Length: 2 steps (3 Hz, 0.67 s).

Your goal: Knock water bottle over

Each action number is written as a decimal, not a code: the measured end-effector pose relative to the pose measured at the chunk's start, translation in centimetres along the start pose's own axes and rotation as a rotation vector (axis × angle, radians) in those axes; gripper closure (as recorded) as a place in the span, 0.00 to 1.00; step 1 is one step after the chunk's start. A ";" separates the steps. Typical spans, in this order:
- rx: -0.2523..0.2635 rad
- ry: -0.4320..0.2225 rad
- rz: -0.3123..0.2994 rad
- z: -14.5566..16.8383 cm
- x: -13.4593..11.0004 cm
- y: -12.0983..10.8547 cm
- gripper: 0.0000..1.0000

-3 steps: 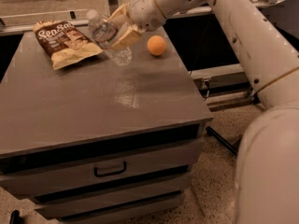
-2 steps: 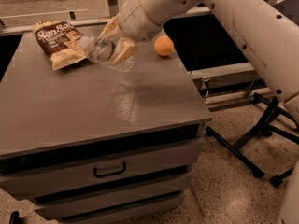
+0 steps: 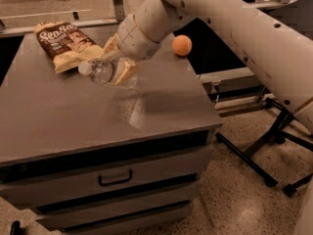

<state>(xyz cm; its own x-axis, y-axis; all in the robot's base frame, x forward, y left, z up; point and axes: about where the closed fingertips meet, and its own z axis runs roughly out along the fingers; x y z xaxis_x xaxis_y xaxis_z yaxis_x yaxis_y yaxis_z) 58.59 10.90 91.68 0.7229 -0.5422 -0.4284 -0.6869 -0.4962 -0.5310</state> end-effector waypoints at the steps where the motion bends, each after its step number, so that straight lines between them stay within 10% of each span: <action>1: -0.004 -0.003 -0.002 0.3 -0.1 0.0 0.03; 2: -0.005 -0.004 -0.002 0.3 -0.2 0.0 0.00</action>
Offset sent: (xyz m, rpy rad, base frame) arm -0.0006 0.0014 -0.0010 -0.0005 0.0017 0.0027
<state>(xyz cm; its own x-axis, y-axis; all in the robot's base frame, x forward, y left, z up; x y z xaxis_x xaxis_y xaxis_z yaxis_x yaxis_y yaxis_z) 58.46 11.21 91.48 0.7247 -0.5382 -0.4303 -0.6856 -0.5010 -0.5281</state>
